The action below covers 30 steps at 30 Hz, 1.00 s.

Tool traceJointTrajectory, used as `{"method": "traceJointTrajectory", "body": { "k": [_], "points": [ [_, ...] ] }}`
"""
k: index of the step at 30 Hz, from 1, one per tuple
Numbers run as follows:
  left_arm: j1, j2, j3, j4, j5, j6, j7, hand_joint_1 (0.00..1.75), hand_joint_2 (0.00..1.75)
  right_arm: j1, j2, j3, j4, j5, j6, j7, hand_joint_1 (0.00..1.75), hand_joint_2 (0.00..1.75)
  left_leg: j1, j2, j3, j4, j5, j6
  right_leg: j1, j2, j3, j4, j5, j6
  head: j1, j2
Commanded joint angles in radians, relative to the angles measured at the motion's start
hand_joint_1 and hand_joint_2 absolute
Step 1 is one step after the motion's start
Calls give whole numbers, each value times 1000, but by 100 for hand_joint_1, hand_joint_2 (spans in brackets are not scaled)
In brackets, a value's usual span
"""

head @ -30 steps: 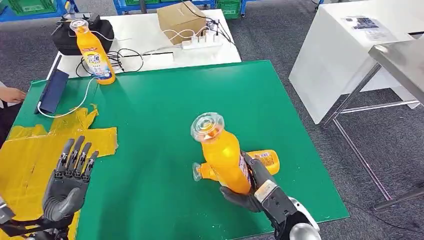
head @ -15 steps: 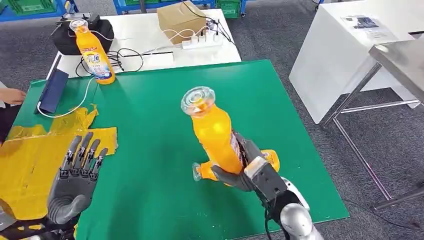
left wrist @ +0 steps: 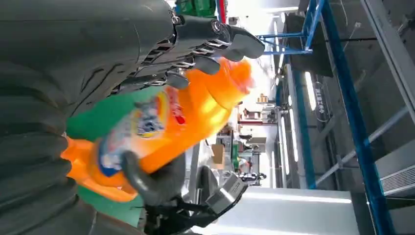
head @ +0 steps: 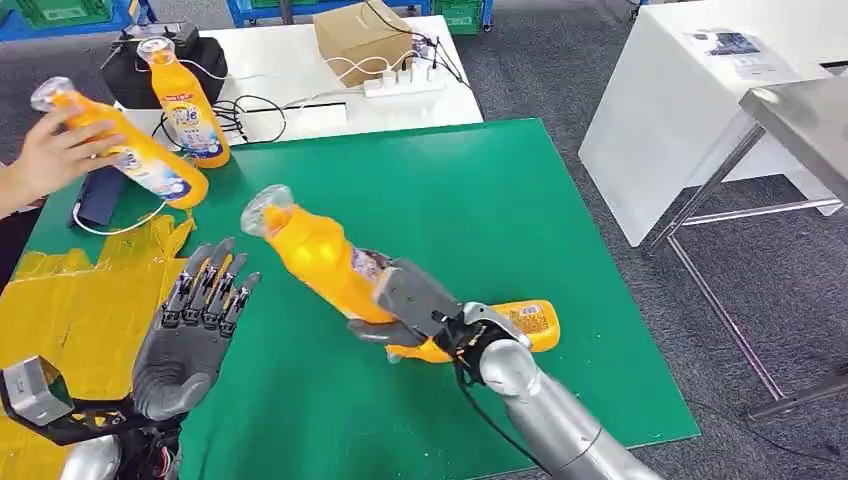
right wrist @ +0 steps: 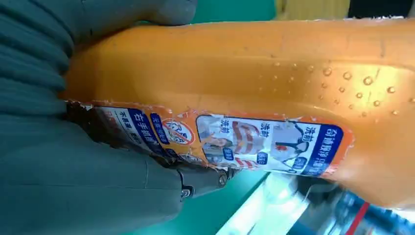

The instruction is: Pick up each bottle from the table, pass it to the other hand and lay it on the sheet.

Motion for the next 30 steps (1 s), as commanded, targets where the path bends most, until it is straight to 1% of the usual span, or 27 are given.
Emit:
{"method": "traceJointTrajectory", "body": {
  "k": [1,2,3,5,6,7,8,10,11,12,14,19,20,24,25,30],
  "points": [
    [-42,27,-43,72,-7,5,4,0,175,-96,23,114,128,-4,-2,5,175,175,-1,-3,2,-1,0,3,-1,2,2,-1,0,-1,0,0],
    [-41,27,-44,71,-9,6,4,0,175,-97,21,119,121,-5,-1,4,175,175,-1,-4,3,-1,0,3,-1,2,3,-1,0,-2,0,0],
    [-42,27,-44,73,-14,11,4,0,175,-102,28,142,113,-3,4,1,175,175,-1,-2,0,-1,0,2,-1,0,1,0,0,-1,0,0],
    [-44,26,-42,79,-25,21,1,0,175,-105,42,186,88,-3,1,3,175,175,-2,-4,3,-1,0,4,-2,3,3,0,0,-2,0,0],
    [-44,24,-41,83,-26,23,-1,0,175,-105,48,209,72,-6,-1,6,175,175,-2,-2,1,-1,0,2,-2,3,0,0,0,-2,0,0],
    [-42,23,-39,84,-30,26,-3,0,175,-102,51,237,54,-3,-4,5,175,175,-3,-3,2,-1,0,3,-3,3,1,0,0,-2,0,0],
    [-41,24,-38,86,-32,29,-4,0,175,-95,54,254,39,8,-11,2,175,175,-2,-1,0,-1,0,2,-3,2,0,0,0,-2,0,0],
    [-37,23,-35,88,-35,32,-6,0,175,-78,50,285,13,23,-20,2,175,175,-2,-3,3,-2,-1,3,-3,4,2,0,-1,-3,0,0],
    [-35,22,-33,86,-44,39,-10,0,175,-69,46,294,4,26,-27,2,175,175,-2,-3,2,-2,0,2,-3,2,2,0,-1,-2,0,0],
    [-28,21,-31,83,-47,40,-12,0,175,-39,45,299,-13,35,-45,4,175,175,-2,-4,3,-2,-1,2,-3,2,3,0,-2,-3,0,0],
    [-22,20,-28,78,-51,42,-15,0,175,-13,40,305,-29,46,-69,-2,175,175,-2,-5,4,-2,-1,3,-2,0,3,-1,-2,-2,0,0],
    [-20,20,-26,76,-52,42,-16,0,175,-9,32,301,-35,46,-73,-3,175,175,-2,-3,1,-1,0,2,-2,0,1,0,-1,-1,0,0],
    [-21,19,-25,77,-53,44,-16,0,175,-7,34,294,-37,44,-78,-7,175,175,-2,-5,2,-2,0,3,-3,1,2,-1,-1,-2,0,0],
    [-9,17,-8,75,-61,56,-15,0,175,52,12,263,-90,61,-100,-31,175,175,-2,-5,2,-2,0,2,-3,0,2,-1,-1,-2,1,0],
    [-8,17,-6,76,-60,53,-15,0,175,57,8,263,-91,67,-97,-29,175,175,-3,-7,3,-3,0,3,-3,-1,4,-2,-1,-2,0,0],
    [-16,14,-16,74,-73,49,-11,0,175,51,6,276,-49,79,-85,-20,175,175,-2,-5,2,-2,0,2,-3,0,2,-1,-1,-2,0,0]
  ]
}}
